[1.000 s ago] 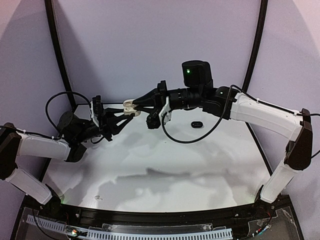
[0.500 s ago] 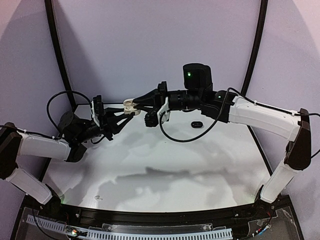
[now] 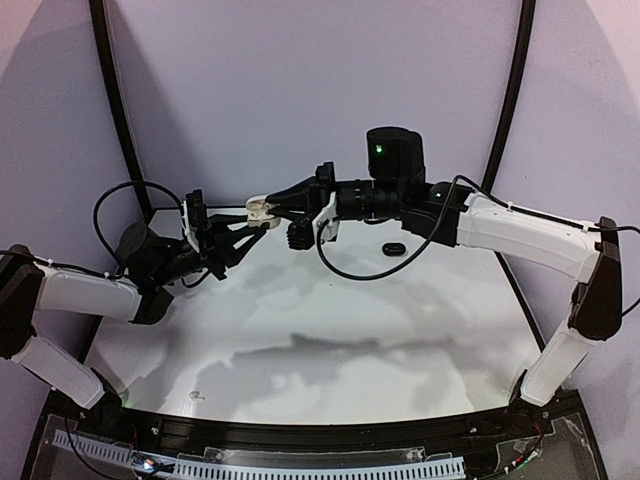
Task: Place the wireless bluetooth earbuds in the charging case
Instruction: Insert the right earbud into the right side groove of the charging case.
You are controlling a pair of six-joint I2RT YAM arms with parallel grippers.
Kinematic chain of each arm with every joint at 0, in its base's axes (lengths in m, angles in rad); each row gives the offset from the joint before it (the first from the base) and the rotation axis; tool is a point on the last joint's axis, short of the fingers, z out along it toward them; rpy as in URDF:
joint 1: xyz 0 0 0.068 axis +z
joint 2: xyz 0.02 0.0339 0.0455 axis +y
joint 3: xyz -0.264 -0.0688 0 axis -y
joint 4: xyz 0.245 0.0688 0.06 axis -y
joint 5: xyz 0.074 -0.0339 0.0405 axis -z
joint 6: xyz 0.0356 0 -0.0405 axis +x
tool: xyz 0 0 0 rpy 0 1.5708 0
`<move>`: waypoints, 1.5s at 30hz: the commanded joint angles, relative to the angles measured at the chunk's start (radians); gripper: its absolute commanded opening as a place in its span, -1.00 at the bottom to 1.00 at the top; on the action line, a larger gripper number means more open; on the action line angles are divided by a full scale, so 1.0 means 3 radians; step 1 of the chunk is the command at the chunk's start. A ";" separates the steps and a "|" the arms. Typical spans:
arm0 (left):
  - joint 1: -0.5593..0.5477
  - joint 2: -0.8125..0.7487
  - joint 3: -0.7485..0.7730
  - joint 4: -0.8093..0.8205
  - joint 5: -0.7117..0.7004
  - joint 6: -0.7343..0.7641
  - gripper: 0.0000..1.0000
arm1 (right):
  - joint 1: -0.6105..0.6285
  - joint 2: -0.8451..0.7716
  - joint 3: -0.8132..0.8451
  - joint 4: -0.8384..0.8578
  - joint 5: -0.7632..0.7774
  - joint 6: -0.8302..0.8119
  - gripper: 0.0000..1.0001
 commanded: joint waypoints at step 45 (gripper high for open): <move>0.0201 0.0048 0.0147 0.1493 0.0409 -0.0769 -0.98 | -0.0088 -0.0058 -0.0066 -0.0411 -0.0326 0.0011 -1.00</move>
